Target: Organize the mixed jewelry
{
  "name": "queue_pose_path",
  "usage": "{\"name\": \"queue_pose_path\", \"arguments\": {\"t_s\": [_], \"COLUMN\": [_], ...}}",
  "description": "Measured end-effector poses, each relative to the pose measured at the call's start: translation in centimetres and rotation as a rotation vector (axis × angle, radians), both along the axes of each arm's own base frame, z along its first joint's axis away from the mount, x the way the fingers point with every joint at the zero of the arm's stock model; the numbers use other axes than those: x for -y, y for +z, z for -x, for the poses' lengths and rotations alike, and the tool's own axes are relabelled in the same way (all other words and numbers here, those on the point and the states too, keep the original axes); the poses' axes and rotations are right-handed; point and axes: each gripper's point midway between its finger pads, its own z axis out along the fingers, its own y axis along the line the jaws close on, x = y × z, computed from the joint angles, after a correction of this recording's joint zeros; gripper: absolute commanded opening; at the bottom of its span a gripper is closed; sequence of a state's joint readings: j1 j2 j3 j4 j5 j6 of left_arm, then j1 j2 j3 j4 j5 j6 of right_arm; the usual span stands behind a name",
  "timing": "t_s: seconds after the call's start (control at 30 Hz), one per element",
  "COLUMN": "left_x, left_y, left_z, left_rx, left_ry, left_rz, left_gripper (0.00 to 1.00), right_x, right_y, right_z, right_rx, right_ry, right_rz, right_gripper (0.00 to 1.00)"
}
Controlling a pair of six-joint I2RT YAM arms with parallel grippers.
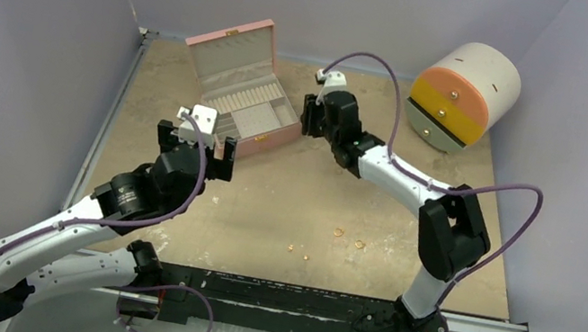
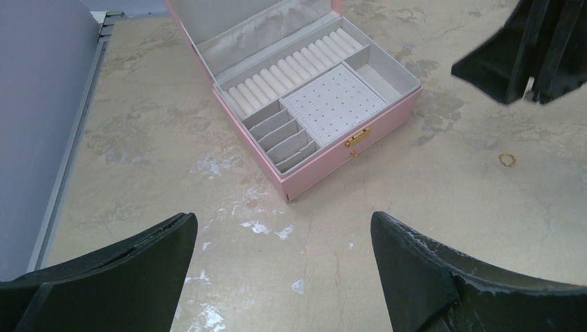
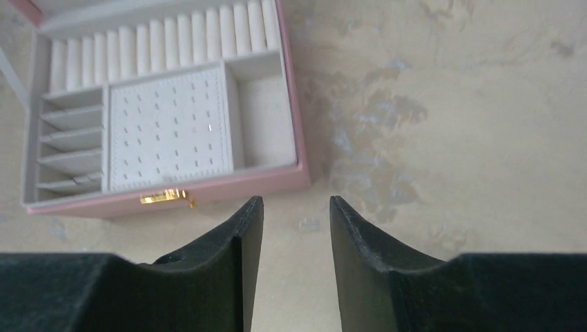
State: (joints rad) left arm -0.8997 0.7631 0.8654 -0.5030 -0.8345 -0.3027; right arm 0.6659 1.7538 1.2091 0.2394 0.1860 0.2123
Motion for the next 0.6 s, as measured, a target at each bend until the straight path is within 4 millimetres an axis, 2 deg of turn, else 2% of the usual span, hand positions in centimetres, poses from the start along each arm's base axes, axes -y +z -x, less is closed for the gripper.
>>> {"name": "queue_pose_path", "arguments": {"t_s": [0.1,0.2,0.27,0.4,0.6], "left_x": [-0.1,-0.3,-0.4,-1.0,-2.5], "left_y": [0.2,0.2,0.2,0.7,1.9], "left_z": [0.1,0.2,0.3,0.5,0.9], "left_rx": [0.005,0.010,0.014,0.031,0.076], "left_ry": [0.000,0.000,0.003,0.017,0.063], "left_rz": [0.006,0.012,0.016,0.029,0.060], "left_gripper": [0.96,0.96,0.96,0.96,0.96], "right_x": [-0.1,-0.8,-1.6,-3.0,-4.2], "right_y": [2.4,3.9,4.0,2.7,-1.6], "right_z": [-2.1,-3.2,-3.7,-4.9,-5.9], "right_rx": [0.004,0.006,-0.010,-0.066,-0.181], "right_ry": [0.012,0.052,0.082,0.121,0.142], "right_rz": [0.004,0.016,0.028,0.058,0.108], "right_gripper": [0.56,0.56,0.55,0.55,0.54]}}
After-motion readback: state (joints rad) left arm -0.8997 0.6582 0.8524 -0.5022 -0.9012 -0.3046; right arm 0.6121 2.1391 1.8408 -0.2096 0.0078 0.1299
